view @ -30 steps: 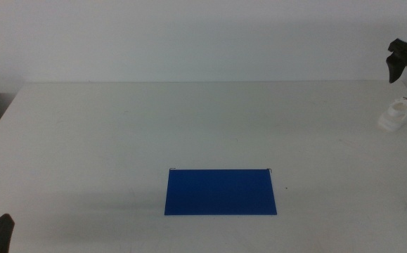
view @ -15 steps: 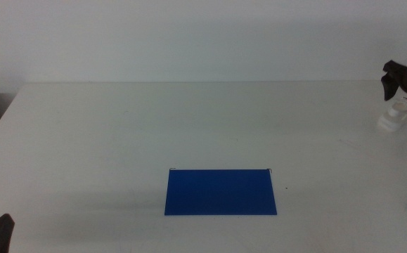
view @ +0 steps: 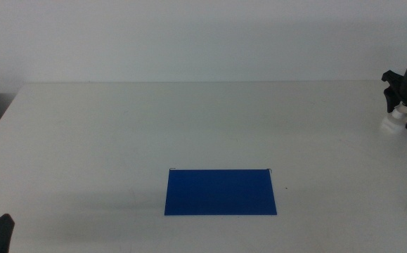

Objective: Use one arm to grab the shoe from the table and place it on the mat.

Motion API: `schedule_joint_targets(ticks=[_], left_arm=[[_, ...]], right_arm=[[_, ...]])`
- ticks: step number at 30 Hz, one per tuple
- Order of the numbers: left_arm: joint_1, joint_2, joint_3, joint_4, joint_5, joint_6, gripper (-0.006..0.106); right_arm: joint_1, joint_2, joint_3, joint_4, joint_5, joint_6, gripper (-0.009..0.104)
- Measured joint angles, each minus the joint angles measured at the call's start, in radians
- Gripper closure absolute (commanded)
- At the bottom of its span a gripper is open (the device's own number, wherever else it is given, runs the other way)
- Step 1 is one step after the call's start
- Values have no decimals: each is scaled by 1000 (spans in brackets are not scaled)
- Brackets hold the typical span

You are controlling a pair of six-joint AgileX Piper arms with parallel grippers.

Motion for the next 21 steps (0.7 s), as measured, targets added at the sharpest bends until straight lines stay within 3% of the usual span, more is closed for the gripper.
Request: schedule_joint_targets(ticks=[2,13,21], left_arm=[[0,0,0,0,0,0,7],[0,0,0,0,0,0,7],[0,0,0,0,0,0,7]], right_arm=[[0,-1,0,1,0,7,99],[98,-150,19,-41,2,2,99],[227,-379,261,-54,4,76,99]])
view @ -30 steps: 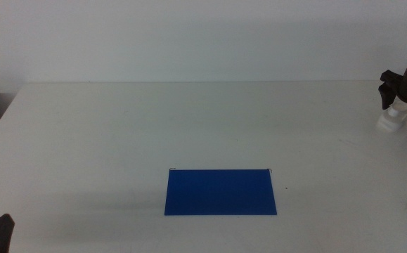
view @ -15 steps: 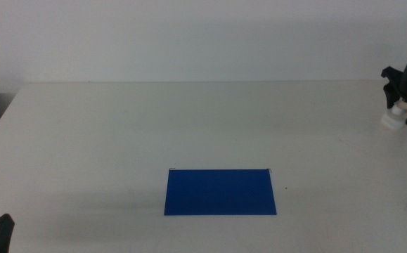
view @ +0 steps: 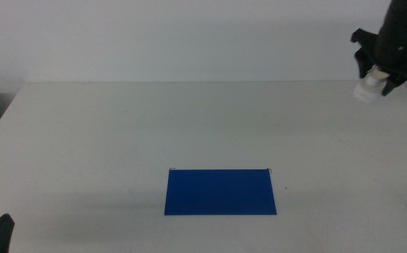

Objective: Use one arm to grab the shoe from the table and place it on the mat.

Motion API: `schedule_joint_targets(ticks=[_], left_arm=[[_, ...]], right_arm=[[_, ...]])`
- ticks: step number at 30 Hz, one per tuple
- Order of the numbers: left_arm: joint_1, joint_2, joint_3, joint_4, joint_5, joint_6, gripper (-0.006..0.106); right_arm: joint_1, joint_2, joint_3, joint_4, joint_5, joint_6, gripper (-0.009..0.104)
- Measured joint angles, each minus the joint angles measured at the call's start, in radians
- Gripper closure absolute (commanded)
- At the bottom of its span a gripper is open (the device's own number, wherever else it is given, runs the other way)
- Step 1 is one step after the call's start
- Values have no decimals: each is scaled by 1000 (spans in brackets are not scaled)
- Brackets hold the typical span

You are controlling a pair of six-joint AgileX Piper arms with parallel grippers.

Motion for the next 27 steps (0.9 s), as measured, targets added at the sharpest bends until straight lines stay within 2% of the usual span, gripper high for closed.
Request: schedule_joint_targets(ticks=[8,20,27], left_arm=[[0,0,0,0,0,0,7],[0,0,0,0,0,0,7],[0,0,0,0,0,0,7]], right_arm=[[195,-147,187,-22,1,59,99],[544,-150,209,-21,-1,175,99],[646,-124,209,-22,-3,186,99]])
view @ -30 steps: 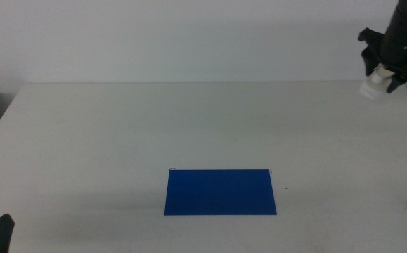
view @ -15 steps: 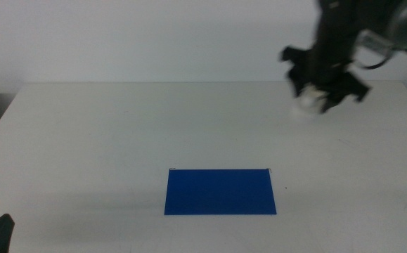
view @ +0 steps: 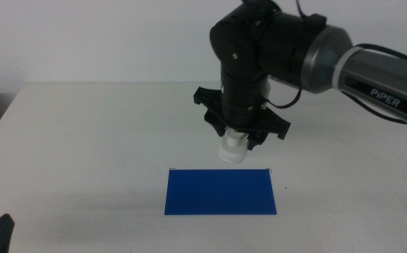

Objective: Use one arm to grab the shoe from the table and place it on the mat.

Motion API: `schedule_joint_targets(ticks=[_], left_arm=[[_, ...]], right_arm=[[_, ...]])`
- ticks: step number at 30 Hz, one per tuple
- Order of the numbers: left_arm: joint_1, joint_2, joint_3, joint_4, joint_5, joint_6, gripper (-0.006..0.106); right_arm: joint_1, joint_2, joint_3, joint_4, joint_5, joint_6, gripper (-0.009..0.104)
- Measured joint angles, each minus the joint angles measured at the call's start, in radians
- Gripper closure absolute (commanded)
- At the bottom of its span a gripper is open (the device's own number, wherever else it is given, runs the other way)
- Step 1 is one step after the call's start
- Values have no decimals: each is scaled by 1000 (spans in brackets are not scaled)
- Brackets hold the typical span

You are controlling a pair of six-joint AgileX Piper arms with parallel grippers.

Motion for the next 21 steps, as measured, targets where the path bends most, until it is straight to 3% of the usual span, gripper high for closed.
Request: schedule_joint_targets(ticks=[13,21], left_arm=[[0,0,0,0,0,0,7],[0,0,0,0,0,0,7]], right_arm=[[4,2,0,32,0,-179,99],[4,2,0,8,0,-228,99]])
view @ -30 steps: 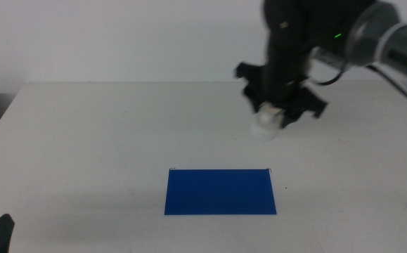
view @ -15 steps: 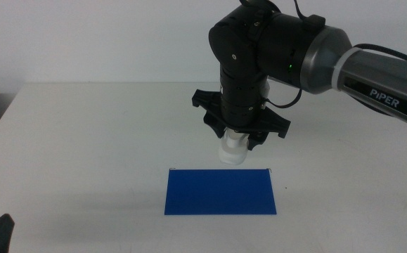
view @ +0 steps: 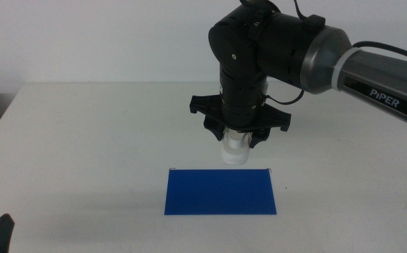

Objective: Use one arm to grab the shoe from the table and place it on the mat.

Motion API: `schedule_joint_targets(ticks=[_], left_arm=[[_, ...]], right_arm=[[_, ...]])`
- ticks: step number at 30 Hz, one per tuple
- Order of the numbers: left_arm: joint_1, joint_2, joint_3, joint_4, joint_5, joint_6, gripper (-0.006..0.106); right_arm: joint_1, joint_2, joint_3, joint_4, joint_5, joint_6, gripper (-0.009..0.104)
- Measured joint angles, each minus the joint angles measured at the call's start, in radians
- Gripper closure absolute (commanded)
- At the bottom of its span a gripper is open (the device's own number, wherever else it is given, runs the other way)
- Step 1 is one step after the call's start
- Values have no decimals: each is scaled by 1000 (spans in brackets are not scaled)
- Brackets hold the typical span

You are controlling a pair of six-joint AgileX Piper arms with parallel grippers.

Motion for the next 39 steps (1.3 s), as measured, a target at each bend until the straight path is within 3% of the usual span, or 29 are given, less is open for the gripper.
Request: schedule_joint_targets(ticks=[13,19,27,30,34,39], left_arm=[[0,0,0,0,0,0,7],[0,0,0,0,0,0,7],[0,0,0,0,0,0,7],[0,0,0,0,0,0,7],[0,0,0,0,0,0,7],[0,0,0,0,0,0,7]], right_arm=[[1,0,0,-37,0,-56,99],[5,0,0,-37,0,-432,99],[5,0,0,-32,3,-1236,99],[5,0,0,8,3,-1507,99],[5,0,0,102,3,-1695,99],[0,0,0,153,3,-1748,99]])
